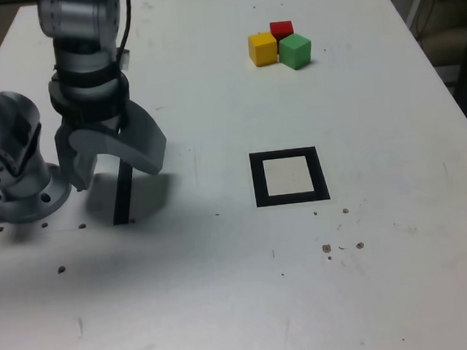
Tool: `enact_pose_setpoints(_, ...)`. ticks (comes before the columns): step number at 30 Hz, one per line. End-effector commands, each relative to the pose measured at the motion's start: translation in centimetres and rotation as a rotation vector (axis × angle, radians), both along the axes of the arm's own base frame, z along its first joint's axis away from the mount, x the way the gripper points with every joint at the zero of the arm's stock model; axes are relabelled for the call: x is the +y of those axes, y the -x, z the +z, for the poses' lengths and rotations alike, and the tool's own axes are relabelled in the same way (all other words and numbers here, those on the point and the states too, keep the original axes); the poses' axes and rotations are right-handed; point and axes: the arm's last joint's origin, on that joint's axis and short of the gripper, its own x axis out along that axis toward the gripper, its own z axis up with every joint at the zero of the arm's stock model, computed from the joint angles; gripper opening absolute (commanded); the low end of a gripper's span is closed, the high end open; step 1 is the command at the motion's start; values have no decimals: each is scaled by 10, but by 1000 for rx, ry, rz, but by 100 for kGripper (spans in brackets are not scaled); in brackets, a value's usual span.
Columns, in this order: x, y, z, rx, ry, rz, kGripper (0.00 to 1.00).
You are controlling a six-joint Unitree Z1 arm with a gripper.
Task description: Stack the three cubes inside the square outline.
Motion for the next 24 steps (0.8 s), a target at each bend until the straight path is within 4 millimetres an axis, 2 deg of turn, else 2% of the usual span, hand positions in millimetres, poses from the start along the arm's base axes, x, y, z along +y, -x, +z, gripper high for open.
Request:
enact_pose_setpoints(1, 0, 0, 1, 11, -5, 1, 99)
enact_pose_setpoints(24, 0, -3, 10, 18, -13, 5, 99)
